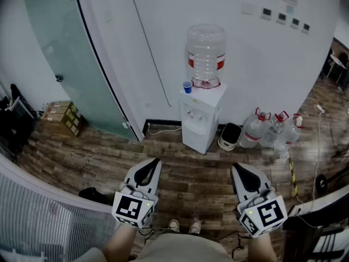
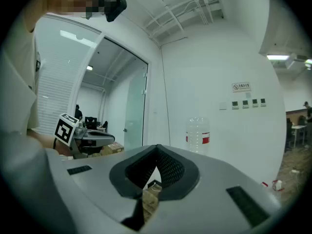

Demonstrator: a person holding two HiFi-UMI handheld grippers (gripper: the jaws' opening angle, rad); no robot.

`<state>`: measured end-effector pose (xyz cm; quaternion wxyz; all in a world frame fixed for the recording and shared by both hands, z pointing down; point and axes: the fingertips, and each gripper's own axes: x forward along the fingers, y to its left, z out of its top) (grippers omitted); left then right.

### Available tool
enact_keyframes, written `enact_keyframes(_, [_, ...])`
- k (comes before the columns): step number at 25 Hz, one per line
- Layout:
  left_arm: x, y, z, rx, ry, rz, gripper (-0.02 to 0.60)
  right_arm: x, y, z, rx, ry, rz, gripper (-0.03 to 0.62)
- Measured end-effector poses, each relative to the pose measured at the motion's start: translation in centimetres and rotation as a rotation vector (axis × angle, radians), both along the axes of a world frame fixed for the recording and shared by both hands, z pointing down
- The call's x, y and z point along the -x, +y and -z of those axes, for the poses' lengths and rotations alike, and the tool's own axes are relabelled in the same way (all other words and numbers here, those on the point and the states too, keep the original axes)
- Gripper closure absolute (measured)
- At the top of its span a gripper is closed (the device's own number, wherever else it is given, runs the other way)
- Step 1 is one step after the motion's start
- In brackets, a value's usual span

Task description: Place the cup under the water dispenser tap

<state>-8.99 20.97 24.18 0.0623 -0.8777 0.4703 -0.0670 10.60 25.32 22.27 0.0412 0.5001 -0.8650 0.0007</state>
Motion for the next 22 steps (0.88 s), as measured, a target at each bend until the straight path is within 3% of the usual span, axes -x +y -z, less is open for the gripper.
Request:
enact_keyframes(13, [-2.1, 0.9, 0.2, -0.030, -0.029, 0.055, 0.575, -3.3, 0.4, -0.1, -0.027, -0.036, 0.002, 0.588])
enact_keyframes(22, [-3.5, 1.4, -0.3, -0.042, -0.007, 0.036, 0.575, -4.4, -0.4, -1.5, -0.007, -0.048, 0.015, 0.588])
